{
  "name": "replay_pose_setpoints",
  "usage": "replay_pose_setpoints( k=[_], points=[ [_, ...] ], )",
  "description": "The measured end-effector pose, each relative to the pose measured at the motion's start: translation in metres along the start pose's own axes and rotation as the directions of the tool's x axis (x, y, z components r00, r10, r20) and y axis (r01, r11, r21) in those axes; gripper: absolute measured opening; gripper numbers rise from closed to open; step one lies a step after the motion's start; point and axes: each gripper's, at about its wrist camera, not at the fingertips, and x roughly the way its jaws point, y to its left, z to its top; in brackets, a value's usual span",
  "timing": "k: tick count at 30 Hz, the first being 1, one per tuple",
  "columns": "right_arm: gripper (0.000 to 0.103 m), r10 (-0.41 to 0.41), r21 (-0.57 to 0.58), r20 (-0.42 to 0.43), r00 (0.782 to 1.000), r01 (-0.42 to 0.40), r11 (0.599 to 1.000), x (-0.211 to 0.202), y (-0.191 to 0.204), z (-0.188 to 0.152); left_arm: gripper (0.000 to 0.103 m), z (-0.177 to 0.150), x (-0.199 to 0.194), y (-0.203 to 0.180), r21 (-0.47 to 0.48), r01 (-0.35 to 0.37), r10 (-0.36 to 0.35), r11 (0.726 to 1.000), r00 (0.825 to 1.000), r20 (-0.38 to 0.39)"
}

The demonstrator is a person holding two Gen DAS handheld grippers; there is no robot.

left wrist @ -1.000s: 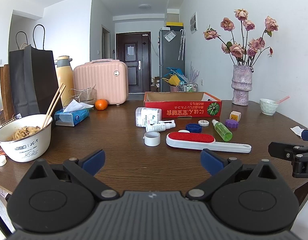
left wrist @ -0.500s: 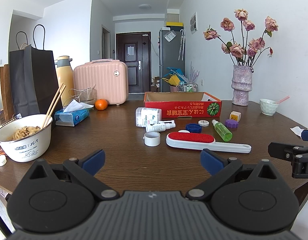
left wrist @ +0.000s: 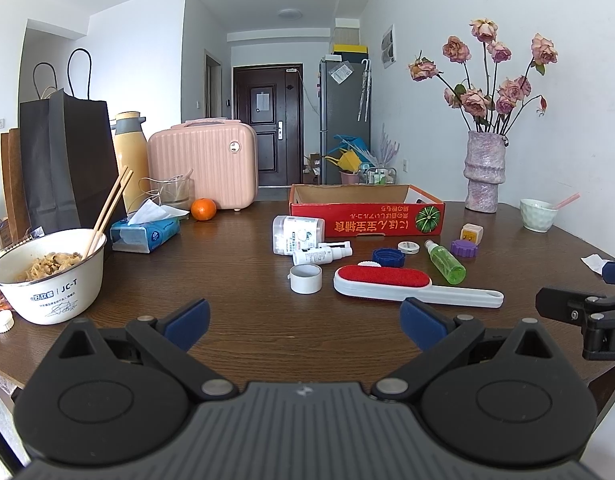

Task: Organize rigid objects

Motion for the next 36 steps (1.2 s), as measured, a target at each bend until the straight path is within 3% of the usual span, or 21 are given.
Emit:
replay_pose_setpoints(
  k=[36],
  points=[
    [0.103, 0.042, 0.001, -0.076, 0.996, -0.042, 0.999, 0.086, 0.003, 0.021, 0.103, 0.025, 0.089, 0.015, 0.002, -0.021, 0.021, 1.0, 0.995, -0.095]
  ],
)
